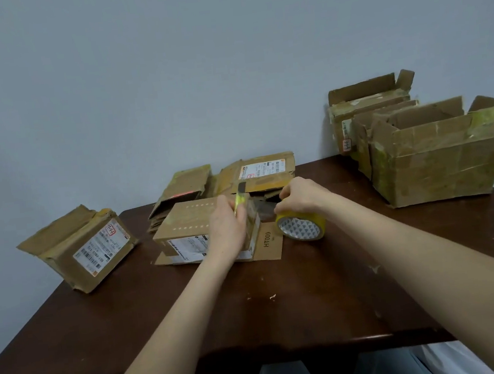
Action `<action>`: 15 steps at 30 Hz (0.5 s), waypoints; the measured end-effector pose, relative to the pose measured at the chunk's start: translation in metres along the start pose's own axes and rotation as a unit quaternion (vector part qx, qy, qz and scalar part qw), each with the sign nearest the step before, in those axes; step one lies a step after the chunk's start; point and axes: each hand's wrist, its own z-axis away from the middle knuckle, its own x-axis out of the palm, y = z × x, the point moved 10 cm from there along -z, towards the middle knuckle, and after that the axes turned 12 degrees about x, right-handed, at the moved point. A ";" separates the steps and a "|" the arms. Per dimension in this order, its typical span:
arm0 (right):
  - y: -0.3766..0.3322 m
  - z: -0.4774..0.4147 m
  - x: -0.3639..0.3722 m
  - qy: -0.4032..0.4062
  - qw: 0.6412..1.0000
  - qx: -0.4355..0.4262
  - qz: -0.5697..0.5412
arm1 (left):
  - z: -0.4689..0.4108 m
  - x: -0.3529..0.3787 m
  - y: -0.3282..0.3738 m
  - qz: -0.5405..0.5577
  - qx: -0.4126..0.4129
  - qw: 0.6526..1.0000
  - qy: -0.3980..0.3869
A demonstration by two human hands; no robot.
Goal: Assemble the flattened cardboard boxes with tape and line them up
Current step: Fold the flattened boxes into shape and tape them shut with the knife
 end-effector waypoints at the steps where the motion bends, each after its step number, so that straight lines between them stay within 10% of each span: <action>1: 0.000 0.002 -0.001 0.008 1.000 0.001 0.014 | 0.001 -0.001 0.000 0.004 0.000 1.000 0.005; 15: 0.003 0.021 0.003 0.099 0.994 0.029 -0.028 | 0.021 -0.008 0.006 -0.021 0.056 0.998 0.031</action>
